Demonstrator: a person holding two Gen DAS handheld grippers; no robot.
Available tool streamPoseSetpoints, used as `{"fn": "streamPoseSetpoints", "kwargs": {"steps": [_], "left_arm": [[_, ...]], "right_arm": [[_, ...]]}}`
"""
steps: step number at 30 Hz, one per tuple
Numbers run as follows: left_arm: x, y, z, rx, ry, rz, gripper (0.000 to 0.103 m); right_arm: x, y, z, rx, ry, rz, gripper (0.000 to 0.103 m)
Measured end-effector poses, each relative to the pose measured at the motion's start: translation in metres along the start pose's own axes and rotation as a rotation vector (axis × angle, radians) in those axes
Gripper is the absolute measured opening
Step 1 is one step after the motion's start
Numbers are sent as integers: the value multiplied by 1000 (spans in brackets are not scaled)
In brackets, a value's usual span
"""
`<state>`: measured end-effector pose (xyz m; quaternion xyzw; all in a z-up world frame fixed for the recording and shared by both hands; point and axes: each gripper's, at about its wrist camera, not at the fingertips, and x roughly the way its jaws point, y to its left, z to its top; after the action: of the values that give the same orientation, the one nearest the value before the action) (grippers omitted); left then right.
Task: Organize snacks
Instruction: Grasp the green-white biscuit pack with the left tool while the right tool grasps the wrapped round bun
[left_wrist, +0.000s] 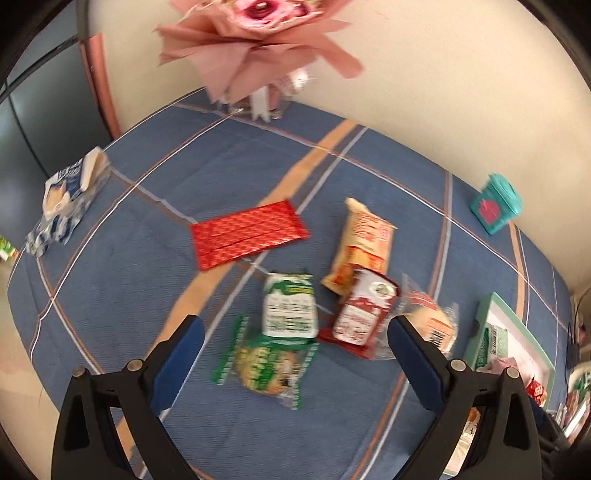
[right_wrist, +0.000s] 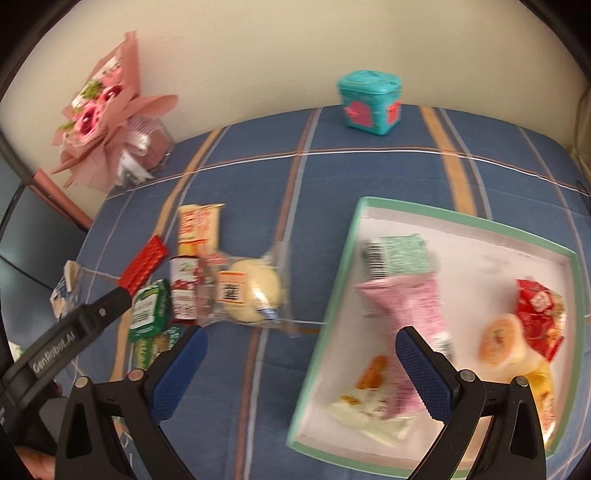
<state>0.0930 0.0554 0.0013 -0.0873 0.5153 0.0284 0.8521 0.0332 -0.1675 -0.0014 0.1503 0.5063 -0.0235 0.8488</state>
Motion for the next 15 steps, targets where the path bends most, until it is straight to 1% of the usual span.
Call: {"fn": "streamPoseSetpoints", "kwargs": {"steps": [4, 7, 10, 12, 15], "left_arm": [[-2, 23, 7, -51, 6, -25, 99], [0, 36, 9, -80, 24, -30, 99], [6, 48, 10, -128, 53, -54, 99], [13, 50, 10, -144, 73, -64, 99], [24, 44, 8, -142, 107, -71, 99]], "right_arm": [[8, 14, -1, -2, 18, 21, 103], [14, 21, 0, 3, 30, 49, 103], [20, 24, 2, 6, 30, 62, 103], [23, 25, 5, 9, 26, 64, 103], [28, 26, 9, 8, 18, 49, 103]]}}
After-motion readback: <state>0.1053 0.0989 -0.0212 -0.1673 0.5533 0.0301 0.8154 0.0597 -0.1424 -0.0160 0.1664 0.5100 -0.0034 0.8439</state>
